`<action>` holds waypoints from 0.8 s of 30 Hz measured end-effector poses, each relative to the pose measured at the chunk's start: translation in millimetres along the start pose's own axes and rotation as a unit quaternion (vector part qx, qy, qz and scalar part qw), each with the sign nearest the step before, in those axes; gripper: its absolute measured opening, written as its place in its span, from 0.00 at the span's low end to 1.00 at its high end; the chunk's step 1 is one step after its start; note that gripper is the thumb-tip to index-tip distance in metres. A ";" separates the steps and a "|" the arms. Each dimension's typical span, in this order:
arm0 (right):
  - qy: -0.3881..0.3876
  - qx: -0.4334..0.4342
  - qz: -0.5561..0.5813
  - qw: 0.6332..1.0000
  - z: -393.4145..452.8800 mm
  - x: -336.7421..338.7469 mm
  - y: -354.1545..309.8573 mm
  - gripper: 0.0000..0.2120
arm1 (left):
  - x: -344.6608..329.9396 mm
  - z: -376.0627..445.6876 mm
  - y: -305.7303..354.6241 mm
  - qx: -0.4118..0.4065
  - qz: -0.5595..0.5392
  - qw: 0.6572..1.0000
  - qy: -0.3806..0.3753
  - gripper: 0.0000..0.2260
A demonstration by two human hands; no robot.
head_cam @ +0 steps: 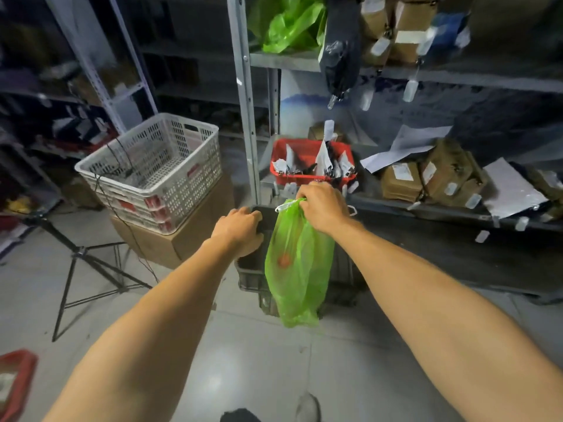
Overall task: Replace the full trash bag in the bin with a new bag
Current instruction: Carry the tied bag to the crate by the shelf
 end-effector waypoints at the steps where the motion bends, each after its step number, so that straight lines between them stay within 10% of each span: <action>1: -0.001 0.003 0.002 1.000 16.5 -2.3 8.0 0.08 | -0.4 14.7 1.2 0.004 -0.004 1.000 -0.006 0.19; 24: -0.139 -0.082 -0.012 0.987 231.7 -190.8 131.4 0.10 | -66.5 336.6 -42.5 -0.022 -0.017 0.991 -0.133 0.26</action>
Point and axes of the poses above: each hand's wrist, its own z-axis towards the middle knuckle, its own x-axis out of the back of the hand, y = z × x, the point moved 6 cm from there along z, towards the middle knuckle, and after that the axes turned 14 degrees about x, right-handed, at the moved point
